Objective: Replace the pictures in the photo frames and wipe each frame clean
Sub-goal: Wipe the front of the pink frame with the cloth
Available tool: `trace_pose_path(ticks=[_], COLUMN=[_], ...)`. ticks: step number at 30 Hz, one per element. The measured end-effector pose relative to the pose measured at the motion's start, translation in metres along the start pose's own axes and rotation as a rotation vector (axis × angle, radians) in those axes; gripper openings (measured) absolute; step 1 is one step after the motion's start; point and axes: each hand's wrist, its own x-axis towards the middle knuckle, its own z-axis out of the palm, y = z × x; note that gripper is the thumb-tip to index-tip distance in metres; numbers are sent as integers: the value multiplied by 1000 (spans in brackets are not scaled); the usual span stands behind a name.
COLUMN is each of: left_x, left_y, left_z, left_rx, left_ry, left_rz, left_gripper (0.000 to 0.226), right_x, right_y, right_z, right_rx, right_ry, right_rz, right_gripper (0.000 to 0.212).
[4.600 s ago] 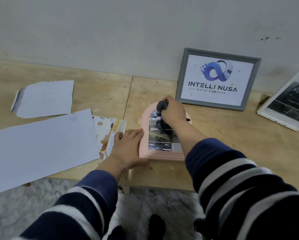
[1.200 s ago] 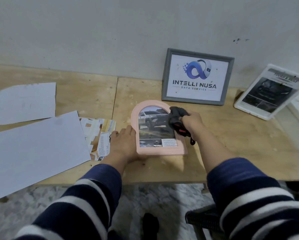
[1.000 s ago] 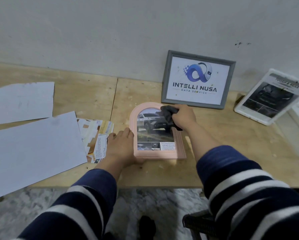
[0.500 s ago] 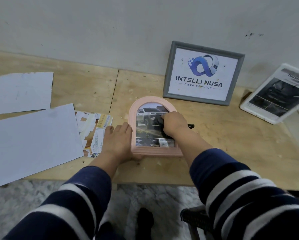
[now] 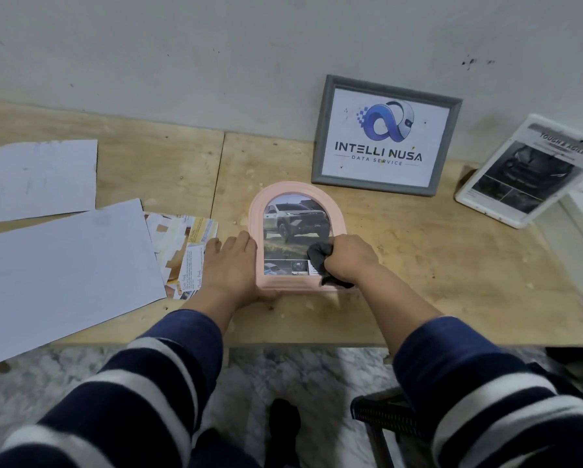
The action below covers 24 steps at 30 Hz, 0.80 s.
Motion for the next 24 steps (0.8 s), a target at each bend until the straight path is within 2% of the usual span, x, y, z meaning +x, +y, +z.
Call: trace_pose_path(ticks=[4, 10, 13, 16, 17, 19, 22, 24], left_x=[1, 4, 4, 4, 4, 3, 2, 2], left_y=[1, 0, -1, -2, -2, -2, -2, -2], left_z=[1, 3, 5, 4, 5, 5, 5, 6], left_rx=[-8, 1, -20, -51, -60, -83, -99, -95], left_ry=[1, -9, -12, -16, -16, -15, -15, -13], left_rz=[-3, -4, -10, -12, -14, -16, -13, -15], left_gripper=[102, 99, 97, 92, 92, 94, 96, 98], right_x=[-2, -3, -5, -3, 1, 14, 32, 42], right_y=[-1, -3, -16, -33, -37, -44, -53, -59], right_z=[7, 23, 29, 26, 23, 12, -13, -23], right_rx=[57, 285, 504, 883, 943, 880, 574, 370], right_ry=[50, 91, 56, -97, -103, -11, 179, 247], right_rz=[75, 185, 186, 266, 269, 189, 29, -59], right_gripper=[23, 23, 23, 24, 24, 24, 30, 26])
